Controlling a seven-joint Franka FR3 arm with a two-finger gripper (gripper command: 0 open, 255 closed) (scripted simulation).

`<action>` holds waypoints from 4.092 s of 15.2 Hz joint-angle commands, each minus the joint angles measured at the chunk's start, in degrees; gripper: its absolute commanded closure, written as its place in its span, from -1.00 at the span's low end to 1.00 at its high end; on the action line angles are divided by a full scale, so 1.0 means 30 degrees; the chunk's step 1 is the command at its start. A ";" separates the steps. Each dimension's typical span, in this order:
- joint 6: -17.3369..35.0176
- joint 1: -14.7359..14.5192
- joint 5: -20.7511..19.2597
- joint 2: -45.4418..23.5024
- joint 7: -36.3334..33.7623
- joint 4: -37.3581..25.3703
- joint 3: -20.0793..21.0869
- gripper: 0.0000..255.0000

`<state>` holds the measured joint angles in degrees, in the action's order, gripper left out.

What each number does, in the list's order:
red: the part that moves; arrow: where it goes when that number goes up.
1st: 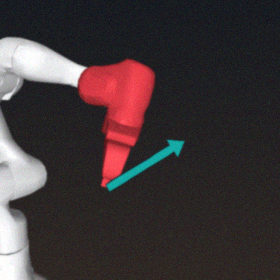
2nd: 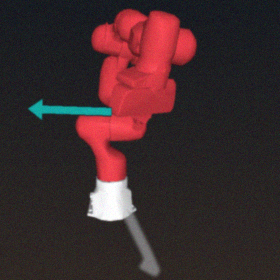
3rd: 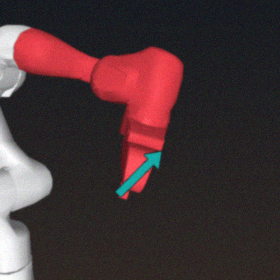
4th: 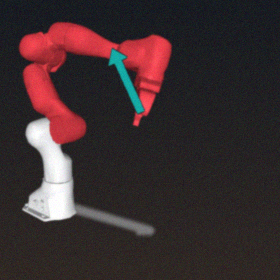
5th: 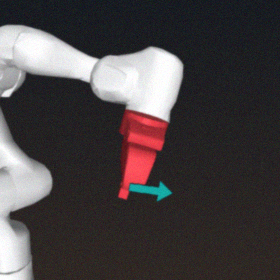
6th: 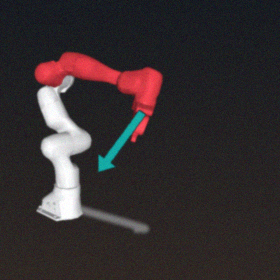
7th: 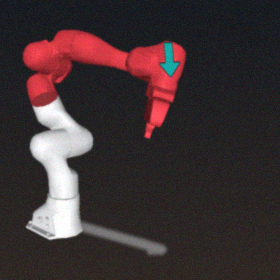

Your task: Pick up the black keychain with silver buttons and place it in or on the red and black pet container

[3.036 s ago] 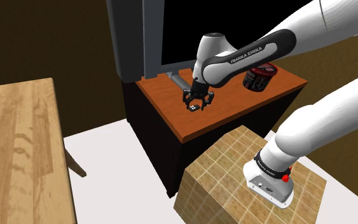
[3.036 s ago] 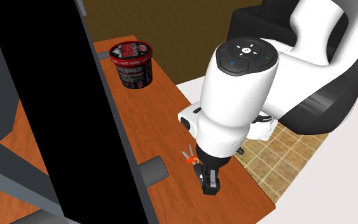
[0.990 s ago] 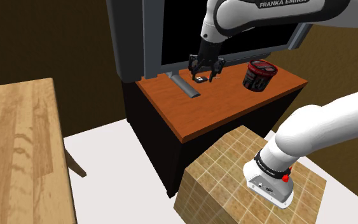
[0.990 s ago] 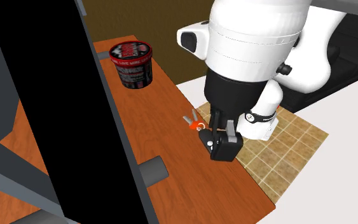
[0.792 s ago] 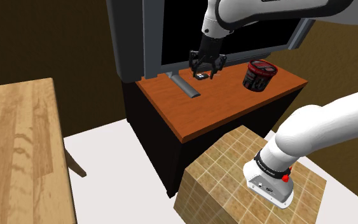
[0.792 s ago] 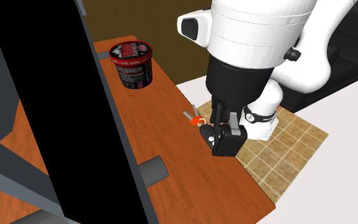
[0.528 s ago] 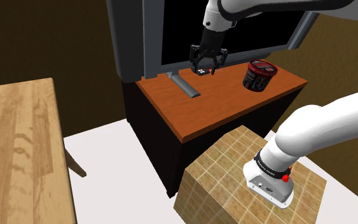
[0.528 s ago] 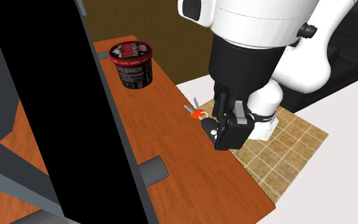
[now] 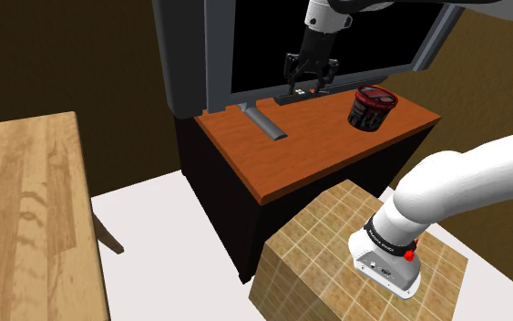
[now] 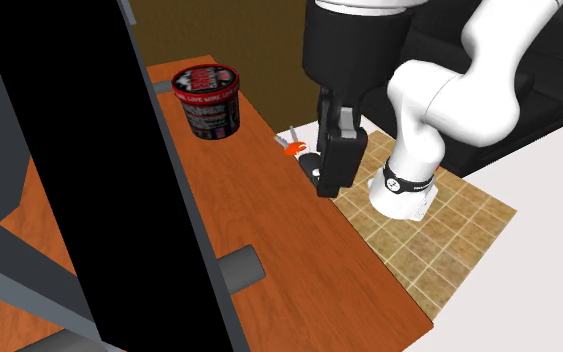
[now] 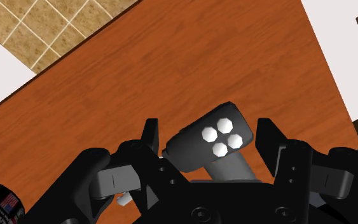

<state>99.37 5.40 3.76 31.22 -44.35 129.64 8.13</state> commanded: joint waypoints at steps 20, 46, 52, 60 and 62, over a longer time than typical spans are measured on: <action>-0.0025 0.3326 -0.3534 -0.1811 0.9829 -0.2062 -0.7891 1.00; 0.3530 0.4766 -0.2610 -0.7699 1.6431 -0.4475 -1.2751 1.00; 0.4023 0.4776 -0.2577 -0.7793 1.6461 -0.4066 -1.2787 1.00; 0.4020 0.4776 -0.2577 -0.7794 1.6461 -0.4068 -1.2787 -1.00; 0.4020 0.4776 -0.2577 -0.7794 1.6461 -0.4068 -1.2787 -1.00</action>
<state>111.43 19.73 -3.97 7.84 5.03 117.43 -30.23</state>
